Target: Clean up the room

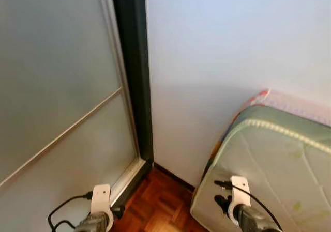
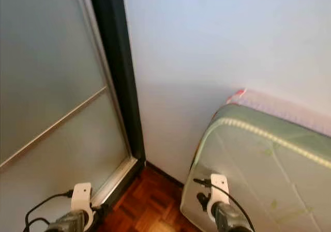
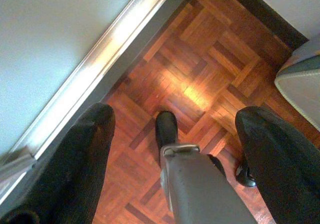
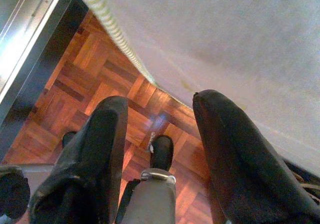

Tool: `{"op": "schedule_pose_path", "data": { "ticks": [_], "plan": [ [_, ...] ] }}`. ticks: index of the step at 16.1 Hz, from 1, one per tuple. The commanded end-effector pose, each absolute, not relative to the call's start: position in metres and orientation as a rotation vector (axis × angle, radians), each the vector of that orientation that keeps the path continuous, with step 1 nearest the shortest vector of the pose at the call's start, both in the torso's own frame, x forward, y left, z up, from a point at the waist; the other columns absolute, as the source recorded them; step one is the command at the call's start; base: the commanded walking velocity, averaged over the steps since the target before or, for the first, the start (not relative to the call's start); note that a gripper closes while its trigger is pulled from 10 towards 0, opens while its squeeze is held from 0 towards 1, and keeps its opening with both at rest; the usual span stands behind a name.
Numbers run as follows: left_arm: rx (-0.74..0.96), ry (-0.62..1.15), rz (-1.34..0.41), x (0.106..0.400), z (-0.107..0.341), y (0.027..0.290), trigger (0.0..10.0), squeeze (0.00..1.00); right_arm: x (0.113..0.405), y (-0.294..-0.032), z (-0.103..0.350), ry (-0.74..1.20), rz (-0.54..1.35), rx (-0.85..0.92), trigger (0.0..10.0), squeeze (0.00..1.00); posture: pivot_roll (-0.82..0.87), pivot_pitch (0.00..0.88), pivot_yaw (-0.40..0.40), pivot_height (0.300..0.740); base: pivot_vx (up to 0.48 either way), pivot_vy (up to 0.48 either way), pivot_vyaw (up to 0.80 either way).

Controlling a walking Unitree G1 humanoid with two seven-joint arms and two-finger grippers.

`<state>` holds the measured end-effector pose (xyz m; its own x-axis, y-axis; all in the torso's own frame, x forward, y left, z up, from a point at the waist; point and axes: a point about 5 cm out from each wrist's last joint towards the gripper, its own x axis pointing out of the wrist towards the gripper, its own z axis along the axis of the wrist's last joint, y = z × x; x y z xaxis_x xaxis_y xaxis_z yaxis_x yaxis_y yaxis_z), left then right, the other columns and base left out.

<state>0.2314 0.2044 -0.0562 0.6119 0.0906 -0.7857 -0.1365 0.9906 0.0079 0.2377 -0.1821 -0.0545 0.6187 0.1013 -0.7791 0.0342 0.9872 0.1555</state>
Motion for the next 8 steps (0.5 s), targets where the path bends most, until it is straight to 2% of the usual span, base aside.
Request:
{"op": "schedule_pose_path", "data": {
  "ticks": [1,8],
  "plan": [
    [-0.038,0.924,0.129,0.2273,-0.0585,0.207,10.0,0.0,0.2379,-0.1839,-0.0542,0.905,0.029,0.171,10.0,0.0,0.07,0.028,-0.037,0.74,-0.244,0.0,0.0],
    [-0.035,0.927,0.124,0.2266,-0.0588,0.2073,10.0,0.0,0.2374,-0.1832,-0.0545,0.901,0.031,0.179,10.0,0.0,0.07,0.022,-0.035,0.74,-0.248,0.0,0.0]
  ]
}}
